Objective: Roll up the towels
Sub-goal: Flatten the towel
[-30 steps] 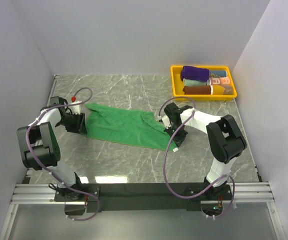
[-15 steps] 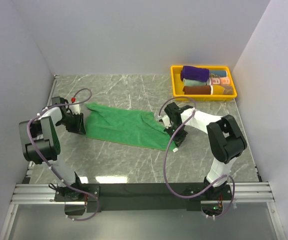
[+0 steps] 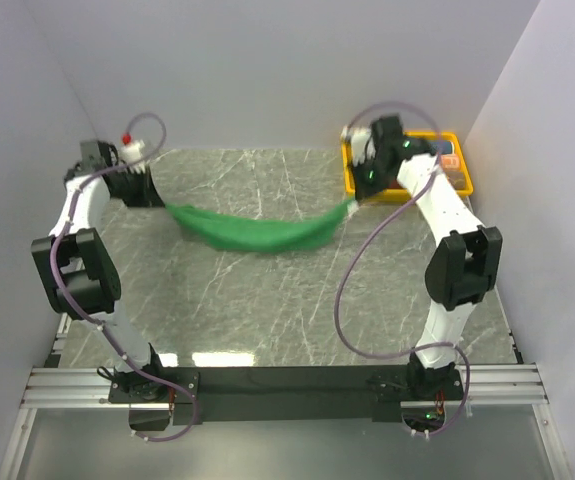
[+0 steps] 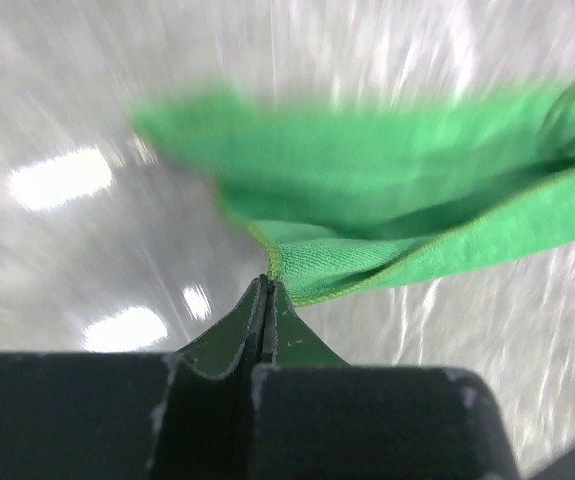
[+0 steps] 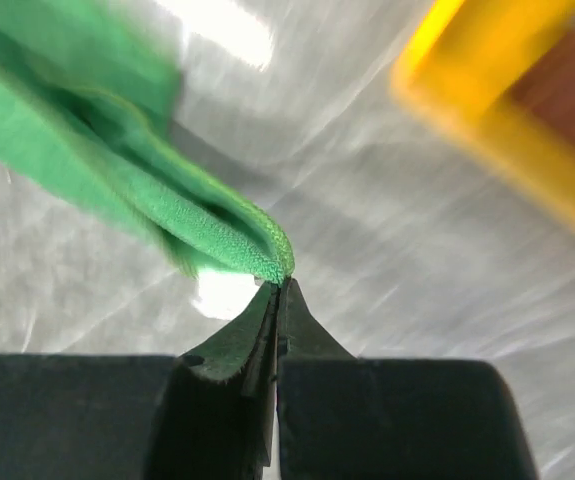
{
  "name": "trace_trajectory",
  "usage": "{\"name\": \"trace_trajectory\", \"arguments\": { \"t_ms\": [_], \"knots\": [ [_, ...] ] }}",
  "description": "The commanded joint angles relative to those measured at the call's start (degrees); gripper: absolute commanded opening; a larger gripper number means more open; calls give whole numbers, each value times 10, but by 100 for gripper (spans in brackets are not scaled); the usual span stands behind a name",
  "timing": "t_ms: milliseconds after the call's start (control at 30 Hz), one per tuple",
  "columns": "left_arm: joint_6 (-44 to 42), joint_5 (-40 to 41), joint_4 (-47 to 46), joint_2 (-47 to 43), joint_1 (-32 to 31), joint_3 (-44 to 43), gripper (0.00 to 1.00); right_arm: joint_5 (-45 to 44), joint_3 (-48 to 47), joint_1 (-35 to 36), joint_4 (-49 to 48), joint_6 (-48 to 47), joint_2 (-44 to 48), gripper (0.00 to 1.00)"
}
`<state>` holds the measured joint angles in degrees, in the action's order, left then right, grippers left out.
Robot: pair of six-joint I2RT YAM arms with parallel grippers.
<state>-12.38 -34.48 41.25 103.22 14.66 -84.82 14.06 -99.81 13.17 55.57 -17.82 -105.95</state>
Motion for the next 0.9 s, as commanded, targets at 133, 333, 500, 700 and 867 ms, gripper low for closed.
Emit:
{"name": "trace_trajectory", "arguments": {
  "t_ms": [133, 333, 500, 700, 867],
  "knots": [
    [93, -59, -85, -26, 6, -174, 0, 33, -432, -41, 63, -32, -131, 0],
    [80, -27, -126, -105, 9, -117, 0, 40, -243, -46, -78, -26, 8, 0],
    [5, -23, -79, -179, 20, 17, 0, 55, -69, -47, -54, -63, 71, 0],
    [-96, 12, -13, -249, 22, 230, 0, 46, 185, -38, -86, -77, 147, 0],
    [-172, 54, 5, -256, 22, 362, 0, 16, 328, -28, -105, -92, 156, 0]
  ]
}}
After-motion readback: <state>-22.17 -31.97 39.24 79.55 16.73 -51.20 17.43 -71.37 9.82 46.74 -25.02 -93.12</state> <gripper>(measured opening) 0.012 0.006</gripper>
